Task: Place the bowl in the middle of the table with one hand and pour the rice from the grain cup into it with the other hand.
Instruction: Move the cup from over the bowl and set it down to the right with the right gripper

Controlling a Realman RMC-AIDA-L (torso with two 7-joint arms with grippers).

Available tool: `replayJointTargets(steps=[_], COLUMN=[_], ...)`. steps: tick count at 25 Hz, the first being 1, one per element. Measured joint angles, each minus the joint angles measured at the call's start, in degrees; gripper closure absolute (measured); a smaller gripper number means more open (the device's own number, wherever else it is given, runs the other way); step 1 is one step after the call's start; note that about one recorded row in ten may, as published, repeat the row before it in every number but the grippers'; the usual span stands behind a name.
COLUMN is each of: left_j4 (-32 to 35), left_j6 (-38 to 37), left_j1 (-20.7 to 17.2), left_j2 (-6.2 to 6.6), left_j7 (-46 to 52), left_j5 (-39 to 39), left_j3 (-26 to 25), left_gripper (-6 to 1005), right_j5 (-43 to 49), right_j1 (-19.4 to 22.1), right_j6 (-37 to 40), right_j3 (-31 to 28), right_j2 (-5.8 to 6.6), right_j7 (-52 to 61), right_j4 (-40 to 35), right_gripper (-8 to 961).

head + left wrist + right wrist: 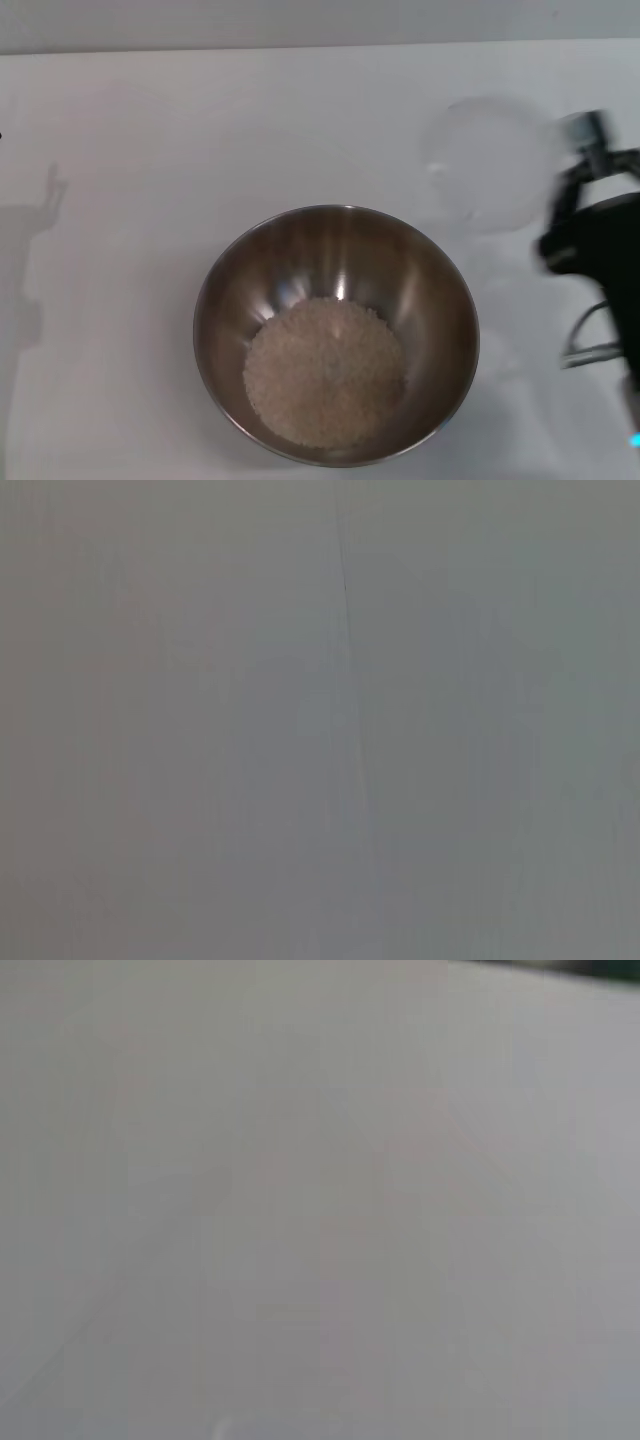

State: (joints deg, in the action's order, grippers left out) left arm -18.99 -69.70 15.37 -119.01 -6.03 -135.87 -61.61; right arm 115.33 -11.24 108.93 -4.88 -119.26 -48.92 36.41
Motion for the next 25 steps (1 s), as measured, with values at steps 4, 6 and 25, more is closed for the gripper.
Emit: replayJointTargets(steps=[4,6,25], left_j4=[0.00,0.00,0.04], left_j6=[0.06,0.08,0.18], left_j1=[-0.06,-0.06,0.34], left_j2=[0.00,0.00,-0.09], left_j7=[0.02,0.02,0.06], left_j5=[-0.05,-0.11,0.04], left_j3=[0.00,0.00,0.79], left_gripper=[173,173,173], right_j5=[-5.70,-7.64,-7.86], right_j1=[-0.46,-0.64,-8.20], right_j6=[2.30,2.33,-22.55], right_j3=[-1.06,-1.64,-10.40], right_j2=[-0.06,-0.10,-0.07], right_j7=[22.39,32.49,58.01], right_j4=[-6.61,-9.87,-26.30], right_gripper=[940,940,941])
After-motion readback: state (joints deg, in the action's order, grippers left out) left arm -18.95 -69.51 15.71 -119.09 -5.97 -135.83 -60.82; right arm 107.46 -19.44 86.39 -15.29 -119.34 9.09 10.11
